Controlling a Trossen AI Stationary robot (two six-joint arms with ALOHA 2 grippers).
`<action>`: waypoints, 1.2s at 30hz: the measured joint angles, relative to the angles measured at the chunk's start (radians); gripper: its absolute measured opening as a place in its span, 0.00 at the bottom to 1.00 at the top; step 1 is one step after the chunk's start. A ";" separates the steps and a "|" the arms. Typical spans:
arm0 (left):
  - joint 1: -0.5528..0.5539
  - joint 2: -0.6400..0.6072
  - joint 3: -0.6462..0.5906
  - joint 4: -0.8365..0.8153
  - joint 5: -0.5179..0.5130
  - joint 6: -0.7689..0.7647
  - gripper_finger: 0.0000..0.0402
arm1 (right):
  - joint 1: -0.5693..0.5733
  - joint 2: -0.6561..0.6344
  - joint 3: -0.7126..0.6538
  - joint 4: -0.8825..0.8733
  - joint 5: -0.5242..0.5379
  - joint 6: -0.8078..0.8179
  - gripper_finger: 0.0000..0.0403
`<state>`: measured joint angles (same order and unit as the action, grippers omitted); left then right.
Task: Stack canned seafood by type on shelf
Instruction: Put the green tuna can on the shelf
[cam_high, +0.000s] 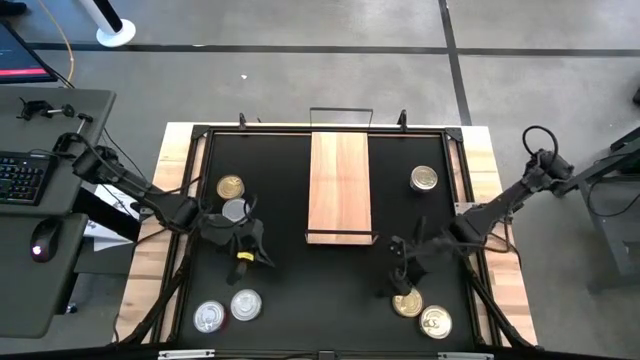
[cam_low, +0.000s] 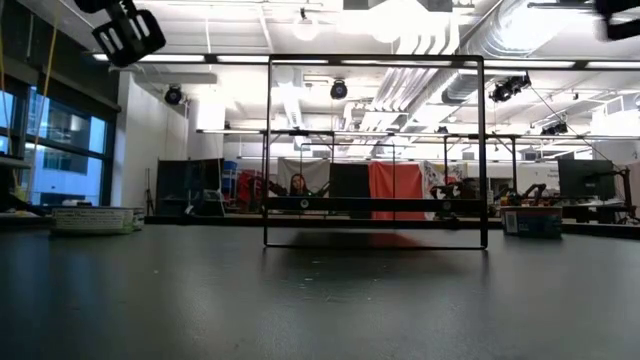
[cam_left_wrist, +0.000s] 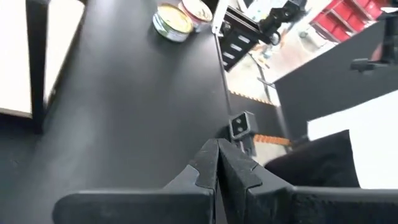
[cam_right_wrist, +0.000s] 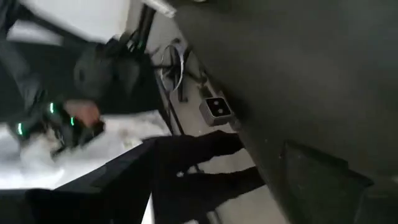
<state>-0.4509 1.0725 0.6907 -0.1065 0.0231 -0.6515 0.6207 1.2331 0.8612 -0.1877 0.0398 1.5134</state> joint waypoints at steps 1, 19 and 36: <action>0.004 0.000 0.000 -0.001 0.014 -0.004 0.00 | 0.023 0.000 0.001 0.014 0.025 0.036 0.81; 0.003 0.000 0.000 -0.025 0.000 0.123 0.00 | 0.167 0.196 0.002 0.149 -0.142 0.476 0.81; -0.025 0.068 0.020 0.308 -0.191 0.003 0.00 | 0.277 0.259 0.089 -0.138 -0.202 0.322 0.81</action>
<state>-0.4758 1.1403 0.7103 0.2016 -0.1674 -0.6482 0.8978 1.4926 0.9497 -0.3252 -0.1625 1.8353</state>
